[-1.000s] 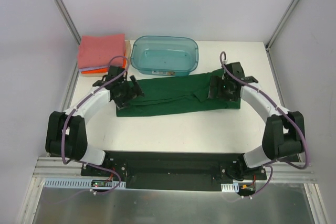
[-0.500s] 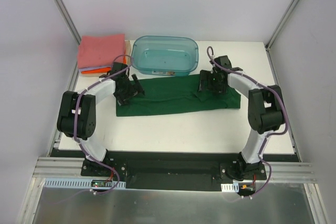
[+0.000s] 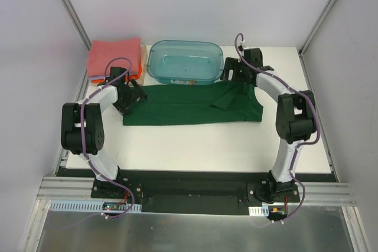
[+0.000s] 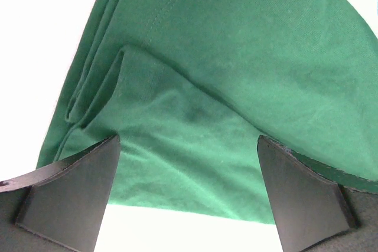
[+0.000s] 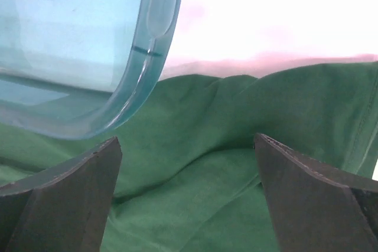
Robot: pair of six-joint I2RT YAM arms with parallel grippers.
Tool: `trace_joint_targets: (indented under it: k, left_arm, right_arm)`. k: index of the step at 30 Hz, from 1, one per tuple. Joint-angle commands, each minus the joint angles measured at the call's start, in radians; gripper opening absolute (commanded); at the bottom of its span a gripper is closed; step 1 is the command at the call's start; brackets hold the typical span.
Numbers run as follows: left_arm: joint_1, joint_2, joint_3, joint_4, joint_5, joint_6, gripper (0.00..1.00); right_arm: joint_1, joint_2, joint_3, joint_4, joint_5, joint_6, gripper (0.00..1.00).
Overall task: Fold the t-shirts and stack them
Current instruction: Fold the other side of the tshirt into a rectangle
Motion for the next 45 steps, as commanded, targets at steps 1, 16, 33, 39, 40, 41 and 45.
trace_joint_targets:
  k: [1,16,33,39,40,41,45]
  left_arm:
    - [-0.002,-0.105,-0.040,-0.029,-0.017,0.013,0.99]
    - [-0.177,-0.018,0.077,-0.037,0.063,0.050,0.99]
    - [-0.350,-0.252,-0.437,-0.032,0.247,-0.055,0.99]
    - [-0.453,-0.540,-0.578,-0.047,0.296,-0.121,0.99]
    - [-0.453,-0.577,-0.575,-0.058,0.286,-0.120,0.99]
    - [-0.453,-0.614,-0.564,-0.073,0.270,-0.117,0.99]
    - [-0.450,-0.673,-0.486,-0.127,0.154,-0.079,0.99]
  right_arm:
    - [0.000,-0.161,-0.100,0.012,-0.023,-0.002,0.96]
    - [0.018,-0.307,-0.478,0.007,-0.051,0.127,0.96]
    - [-0.158,-0.367,-0.599,-0.155,-0.006,0.085,0.96]
    - [-0.232,-0.485,-0.623,-0.178,-0.023,0.073,0.96]
    - [-0.231,-0.506,-0.619,-0.178,-0.046,0.073,0.96]
    - [-0.229,-0.526,-0.616,-0.175,-0.073,0.075,0.96]
    - [-0.131,-0.586,-0.599,-0.198,-0.078,0.070,0.96]
